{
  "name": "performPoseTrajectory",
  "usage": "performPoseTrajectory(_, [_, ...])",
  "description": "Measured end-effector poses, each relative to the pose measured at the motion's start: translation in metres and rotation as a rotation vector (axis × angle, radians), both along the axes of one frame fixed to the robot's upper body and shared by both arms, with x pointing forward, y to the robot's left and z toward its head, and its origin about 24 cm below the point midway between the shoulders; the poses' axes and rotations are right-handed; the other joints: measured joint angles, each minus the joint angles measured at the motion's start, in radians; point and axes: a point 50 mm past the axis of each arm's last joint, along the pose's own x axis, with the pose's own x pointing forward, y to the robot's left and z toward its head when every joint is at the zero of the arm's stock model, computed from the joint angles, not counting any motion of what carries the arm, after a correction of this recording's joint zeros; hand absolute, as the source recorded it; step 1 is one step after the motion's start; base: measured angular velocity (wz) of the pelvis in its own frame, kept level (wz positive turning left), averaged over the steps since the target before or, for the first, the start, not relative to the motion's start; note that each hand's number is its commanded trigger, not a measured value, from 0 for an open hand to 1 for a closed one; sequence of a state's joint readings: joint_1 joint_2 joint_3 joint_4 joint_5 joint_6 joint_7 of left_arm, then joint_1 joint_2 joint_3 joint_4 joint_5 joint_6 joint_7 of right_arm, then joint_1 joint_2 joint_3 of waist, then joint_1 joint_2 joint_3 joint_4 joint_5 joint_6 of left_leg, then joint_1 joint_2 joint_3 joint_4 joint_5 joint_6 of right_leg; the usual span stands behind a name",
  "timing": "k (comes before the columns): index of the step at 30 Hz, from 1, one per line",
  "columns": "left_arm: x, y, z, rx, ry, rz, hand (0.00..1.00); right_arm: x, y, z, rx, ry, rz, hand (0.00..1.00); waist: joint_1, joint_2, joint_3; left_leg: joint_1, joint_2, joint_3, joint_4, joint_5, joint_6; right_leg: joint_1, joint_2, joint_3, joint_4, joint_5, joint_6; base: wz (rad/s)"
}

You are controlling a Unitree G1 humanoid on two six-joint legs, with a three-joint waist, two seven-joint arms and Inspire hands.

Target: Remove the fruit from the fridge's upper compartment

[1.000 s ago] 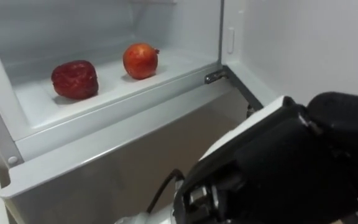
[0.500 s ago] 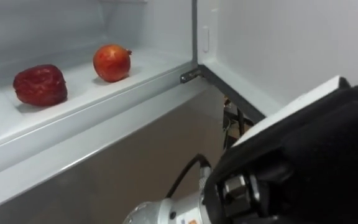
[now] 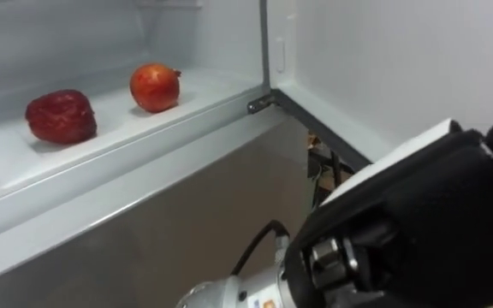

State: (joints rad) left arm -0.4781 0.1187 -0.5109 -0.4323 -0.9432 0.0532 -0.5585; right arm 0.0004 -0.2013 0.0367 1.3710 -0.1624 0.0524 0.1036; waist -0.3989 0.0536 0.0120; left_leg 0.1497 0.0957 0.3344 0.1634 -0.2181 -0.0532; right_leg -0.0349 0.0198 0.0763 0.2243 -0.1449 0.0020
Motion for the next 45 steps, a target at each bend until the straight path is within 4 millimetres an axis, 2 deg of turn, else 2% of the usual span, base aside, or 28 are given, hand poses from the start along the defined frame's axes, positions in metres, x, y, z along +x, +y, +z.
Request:
performPoseTrajectory(1, [0.001, 0.002, 0.0, 0.0, -0.001, 0.009, 0.0, 0.0, 0.0, 0.0, 0.0, -0.002, 0.0, 0.0, 0.014, 0.0, 0.0, -0.001, 0.0, -0.011, 0.0, 0.0, 0.0, 0.001, -0.001, -0.007, 0.001, 0.0, 0.0, 0.42])
performPoseTrajectory(3, [0.007, 0.017, -0.006, -0.006, 0.022, 0.088, 0.0, 0.0, 0.0, 0.0, -0.001, -0.008, 0.006, 0.0, 0.08, -0.002, 0.001, 0.002, 0.001, -0.038, -0.003, 0.0, 0.0, 0.011, -0.002, -0.026, 0.004, 0.0, -0.001, 0.25])
performPoseTrajectory(4, [0.007, 0.023, -0.007, -0.01, 0.031, 0.115, 0.0, 0.0, 0.0, 0.0, -0.003, -0.01, 0.009, 0.0, 0.091, -0.002, 0.0011, 0.002, 0.001, -0.043, -0.003, 0.0, 0.0, 0.016, -0.004, -0.034, 0.002, 0.0, -0.001, 0.41])
performPoseTrajectory(6, [0.007, 0.043, -0.011, -0.024, 0.044, 0.203, 0.0, -0.001, 0.0, 0.0, -0.012, -0.012, 0.007, 0.0, 0.135, -0.004, 0.0017, -0.006, -0.002, -0.081, -0.003, 0.0, 0.0, 0.024, -0.017, -0.082, -0.004, -0.004, 0.0, 0.59])
performPoseTrajectory(7, [0.006, 0.049, -0.01, -0.034, 0.042, 0.226, 0.0, -0.001, -0.001, 0.0, -0.015, -0.013, 0.006, 0.0, 0.152, -0.005, 0.0019, -0.01, -0.003, -0.087, -0.003, 0.0, 0.0, 0.022, -0.019, -0.088, -0.003, -0.007, 0.001, 0.48])
performPoseTrajectory(9, [0.003, 0.074, -0.006, -0.062, 0.014, 0.341, 0.0, -0.006, -0.001, 0.0, -0.013, -0.005, 0.005, 0.0, 0.219, -0.011, -0.003, -0.023, -0.004, -0.117, 0.0, 0.0, 0.0, 0.025, -0.023, -0.114, -0.004, -0.008, 0.002, 0.39])
performPoseTrajectory(10, [0.002, 0.081, -0.005, -0.069, 0.006, 0.377, 0.0, -0.008, -0.001, -0.001, -0.014, 0.001, 0.014, 0.0, 0.236, -0.013, -0.0054, -0.026, -0.004, -0.125, 0.0, 0.0, 0.0, 0.029, -0.024, -0.122, -0.004, -0.008, 0.002, 0.39])
performPoseTrajectory(12, [0.001, 0.107, -0.005, -0.059, -0.026, 0.544, 0.0, -0.015, -0.001, -0.001, -0.02, 0.022, 0.038, 0.0, 0.308, -0.019, -0.0111, -0.022, -0.004, -0.149, 0.002, 0.001, 0.0, 0.046, -0.029, -0.153, -0.006, -0.011, 0.0, 0.33])
performPoseTrajectory(16, [0.003, 0.145, -0.01, -0.025, -0.015, 0.822, 0.0, -0.023, -0.001, -0.001, -0.024, 0.027, 0.066, 0.0, 0.381, -0.027, -0.0175, -0.017, -0.007, -0.198, 0.005, 0.001, 0.0, 0.08, -0.037, -0.203, -0.021, -0.02, 0.001, 0.43])
performPoseTrajectory(18, [-0.002, 0.17, -0.008, -0.042, -0.027, 1.024, 0.0, -0.034, -0.002, -0.002, -0.029, 0.04, 0.042, 0.0, 0.421, -0.032, -0.0215, -0.018, -0.008, -0.22, 0.008, 0.001, 0.0, 0.095, -0.039, -0.223, -0.032, -0.022, 0.002, 0.3])
performPoseTrajectory(19, [-0.004, 0.177, -0.007, -0.049, -0.032, 1.079, 0.0, -0.036, -0.003, -0.001, -0.033, 0.042, 0.038, 0.0, 0.43, -0.031, -0.0215, -0.017, -0.008, -0.226, 0.008, 0.001, 0.0, 0.102, -0.038, -0.227, -0.037, -0.022, 0.002, 0.26])
performPoseTrajectory(21, [-0.011, 0.203, -0.004, -0.064, -0.042, 1.301, 0.0, -0.047, -0.004, -0.001, -0.049, 0.064, 0.035, 0.0, 0.462, -0.028, -0.0244, -0.016, -0.013, -0.254, 0.009, 0.001, -0.001, 0.12, -0.045, -0.255, -0.038, -0.032, 0.002, 0.33])
performPoseTrajectory(23, [-0.017, 0.22, -0.002, -0.08, -0.054, 1.463, 0.0, -0.053, -0.006, -0.001, -0.057, 0.079, 0.032, 0.0, 0.469, -0.024, -0.0249, -0.016, -0.02, -0.279, 0.013, 0.001, -0.001, 0.128, -0.054, -0.278, -0.033, -0.044, 0.006, 0.39])
performPoseTrajectory(25, [-0.026, 0.238, 0.0, -0.095, -0.068, 1.634, 0.0, -0.062, -0.007, 0.0, -0.062, 0.09, 0.0, 0.0, 0.494, -0.014, -0.0258, -0.015, -0.022, -0.285, 0.012, 0.001, 0.0, 0.134, -0.056, -0.283, -0.037, -0.045, 0.007, 0.16])
performPoseTrajectory(27, [-0.039, 0.261, -0.005, -0.082, -0.053, 1.877, 0.0, -0.068, -0.008, 0.001, -0.083, 0.081, -0.012, 0.0, 0.516, -0.002, -0.0242, -0.014, -0.027, -0.3, 0.015, 0.001, 0.0, 0.145, -0.061, -0.302, -0.036, -0.05, 0.009, 0.16])
performPoseTrajectory(28, [-0.042, 0.266, -0.008, -0.078, -0.04, 1.939, 0.0, -0.07, -0.009, 0.001, -0.089, 0.08, -0.014, 0.0, 0.516, -0.006, -0.0207, -0.014, -0.03, -0.309, 0.016, 0.001, 0.0, 0.148, -0.064, -0.308, -0.035, -0.054, 0.01, 0.28])
performPoseTrajectory(30, [-0.052, 0.288, -0.028, -0.024, 0.042, 2.18, 0.0, -0.071, -0.013, 0.003, -0.115, 0.079, -0.008, 0.0, 0.536, 0.004, -0.0173, -0.012, -0.037, -0.313, 0.02, 0.001, 0.0, 0.146, -0.073, -0.311, -0.018, -0.067, 0.013, 0.11])
performPoseTrajectory(31, [-0.055, 0.294, -0.036, 0.001, 0.084, 2.24, 0.0, -0.071, -0.014, 0.003, -0.118, 0.078, -0.006, 0.0, 0.536, 0.009, -0.0173, -0.014, -0.039, -0.314, 0.022, 0.001, 0.0, 0.145, -0.075, -0.312, -0.019, -0.069, 0.014, 0.08])
performPoseTrajectory(33, [-0.064, 0.315, -0.073, 0.118, 0.267, 2.406, 0.0, -0.069, -0.013, 0.003, -0.112, 0.077, 0.003, 0.0, 0.538, 0.01, -0.0164, -0.017, -0.044, -0.325, 0.025, 0.001, 0.0, 0.145, -0.081, -0.325, -0.012, -0.079, 0.018, 0.18])
performPoseTrajectory(34, [-0.066, 0.32, -0.083, 0.156, 0.316, 2.444, 0.0, -0.069, -0.013, 0.003, -0.106, 0.078, 0.004, 0.0, 0.541, 0.009, -0.0167, -0.017, -0.044, -0.328, 0.025, 0.001, 0.0, 0.146, -0.082, -0.326, -0.011, -0.08, 0.018, 0.14])
performPoseTrajectory(35, [-0.072, 0.329, -0.104, 0.232, 0.418, 2.515, 0.0, -0.069, -0.012, 0.003, -0.102, 0.079, 0.004, 0.0, 0.544, 0.014, -0.014, -0.015, -0.045, -0.339, 0.025, 0.001, 0.0, 0.148, -0.083, -0.327, -0.011, -0.081, 0.017, 0.05])
performPoseTrajectory(39, [-0.104, 0.349, -0.17, 0.342, 0.825, 2.663, 0.0, -0.064, -0.014, 0.004, -0.114, 0.07, -0.006, 0.0, 0.545, -0.004, -0.0128, -0.024, -0.052, -0.346, 0.024, 0.001, 0.0, 0.139, -0.09, -0.332, -0.005, -0.084, 0.021, 0.03])
performPoseTrajectory(40, [-0.108, 0.351, -0.178, 0.341, 0.89, 2.674, 0.0, -0.064, -0.015, 0.004, -0.115, 0.07, -0.007, 0.0, 0.545, -0.002, -0.0146, -0.024, -0.052, -0.346, 0.024, 0.001, 0.0, 0.139, -0.09, -0.332, -0.004, -0.084, 0.021, 0.0])
performPoseTrajectory(41, [-0.117, 0.354, -0.199, 0.35, 1.038, 2.687, 0.0, -0.063, -0.015, 0.004, -0.114, 0.068, -0.012, 0.0, 0.546, -0.004, -0.0163, -0.021, -0.054, -0.343, 0.022, 0.001, 0.0, 0.14, -0.092, -0.331, -0.003, -0.084, 0.022, -0.05])
performPoseTrajectory(42, [-0.129, 0.355, -0.224, 0.392, 1.203, 2.692, 0.0, -0.064, -0.015, 0.004, -0.113, 0.066, -0.028, 0.0, 0.543, -0.008, -0.0134, -0.018, -0.054, -0.341, 0.019, 0.001, 0.0, 0.141, -0.092, -0.328, -0.003, -0.084, 0.022, -0.05])
performPoseTrajectory(43, [-0.136, 0.354, -0.237, 0.425, 1.287, 2.687, 0.0, -0.063, -0.015, 0.004, -0.111, 0.062, -0.033, 0.0, 0.542, -0.009, -0.0134, -0.018, -0.055, -0.341, 0.019, 0.001, 0.0, 0.142, -0.092, -0.328, -0.003, -0.084, 0.023, -0.05])
performPoseTrajectory(45, [-0.164, 0.337, -0.289, 0.66, 1.592, 2.594, 0.0, -0.063, -0.014, 0.003, -0.104, 0.07, -0.038, 0.0, 0.54, -0.012, -0.0142, -0.017, -0.055, -0.337, 0.017, 0.001, 0.0, 0.14, -0.093, -0.323, -0.001, -0.083, 0.024, -0.04])
